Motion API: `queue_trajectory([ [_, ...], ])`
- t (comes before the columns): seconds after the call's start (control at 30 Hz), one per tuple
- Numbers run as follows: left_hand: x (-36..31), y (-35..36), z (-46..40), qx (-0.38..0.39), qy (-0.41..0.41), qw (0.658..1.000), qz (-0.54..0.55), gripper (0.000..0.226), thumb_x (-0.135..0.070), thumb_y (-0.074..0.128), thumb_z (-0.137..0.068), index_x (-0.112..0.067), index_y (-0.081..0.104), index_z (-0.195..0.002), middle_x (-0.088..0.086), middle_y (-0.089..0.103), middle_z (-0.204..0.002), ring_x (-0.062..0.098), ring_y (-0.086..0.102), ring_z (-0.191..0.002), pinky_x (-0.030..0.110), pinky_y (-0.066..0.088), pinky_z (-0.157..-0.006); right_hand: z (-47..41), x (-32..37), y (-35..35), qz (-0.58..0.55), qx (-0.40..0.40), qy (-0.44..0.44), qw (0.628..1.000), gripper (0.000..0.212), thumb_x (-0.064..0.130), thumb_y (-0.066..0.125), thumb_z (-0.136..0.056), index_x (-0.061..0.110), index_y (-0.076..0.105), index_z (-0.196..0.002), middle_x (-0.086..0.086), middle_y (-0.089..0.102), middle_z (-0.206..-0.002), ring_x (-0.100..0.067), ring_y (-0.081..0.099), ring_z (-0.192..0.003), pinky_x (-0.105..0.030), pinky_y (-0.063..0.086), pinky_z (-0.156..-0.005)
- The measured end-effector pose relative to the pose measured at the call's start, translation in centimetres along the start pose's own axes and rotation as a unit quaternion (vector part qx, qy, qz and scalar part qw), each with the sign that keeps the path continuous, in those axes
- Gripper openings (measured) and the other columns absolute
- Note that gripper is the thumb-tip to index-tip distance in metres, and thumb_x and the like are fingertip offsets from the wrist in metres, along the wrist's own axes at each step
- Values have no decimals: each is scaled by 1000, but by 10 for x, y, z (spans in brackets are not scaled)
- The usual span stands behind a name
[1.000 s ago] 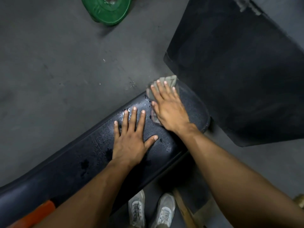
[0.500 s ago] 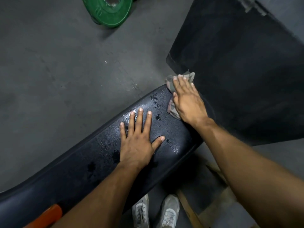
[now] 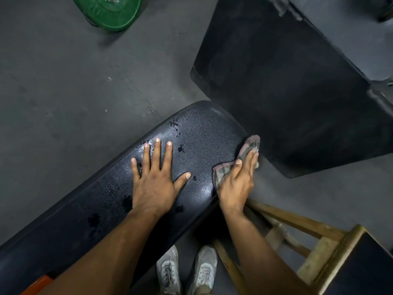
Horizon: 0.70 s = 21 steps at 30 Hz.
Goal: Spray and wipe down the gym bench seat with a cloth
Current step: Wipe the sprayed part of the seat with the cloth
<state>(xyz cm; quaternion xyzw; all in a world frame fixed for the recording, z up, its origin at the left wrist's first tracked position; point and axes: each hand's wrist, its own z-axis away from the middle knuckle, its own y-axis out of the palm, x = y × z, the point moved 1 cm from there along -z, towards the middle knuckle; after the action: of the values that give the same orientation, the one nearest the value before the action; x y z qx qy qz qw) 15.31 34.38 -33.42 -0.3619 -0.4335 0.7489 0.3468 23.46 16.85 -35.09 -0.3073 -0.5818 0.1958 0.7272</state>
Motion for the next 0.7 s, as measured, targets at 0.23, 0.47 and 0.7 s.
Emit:
queue_trajectory([
  [0.23,1,2,0,-13,5,1000,0,91,-82,22,-92,-34,-15,-161,-3,-20,-170,24,-19,-157,56,-9,-124,-65,16,7,87,42,-56,994,54,23,33,-105,-1,45,-153,-22,40,-161,-33,34,-153,-36,19,-128],
  [0.47,2,-1,0,5,4,1000,4,91,-83,18,-92,-35,-21,-158,-4,-27,-168,23,-26,-155,57,-11,-124,-114,82,51,220,239,-270,906,48,18,35,-109,-1,39,-153,-23,36,-162,-35,30,-154,-43,17,-128],
  [0.7,2,-6,-1,35,2,999,2,90,-80,21,-93,-36,-22,-158,-6,-33,-165,21,-31,-152,53,-18,-121,-69,100,71,220,362,-442,791,55,23,35,-111,6,25,-162,-13,20,-171,-27,9,-161,-37,1,-128],
])
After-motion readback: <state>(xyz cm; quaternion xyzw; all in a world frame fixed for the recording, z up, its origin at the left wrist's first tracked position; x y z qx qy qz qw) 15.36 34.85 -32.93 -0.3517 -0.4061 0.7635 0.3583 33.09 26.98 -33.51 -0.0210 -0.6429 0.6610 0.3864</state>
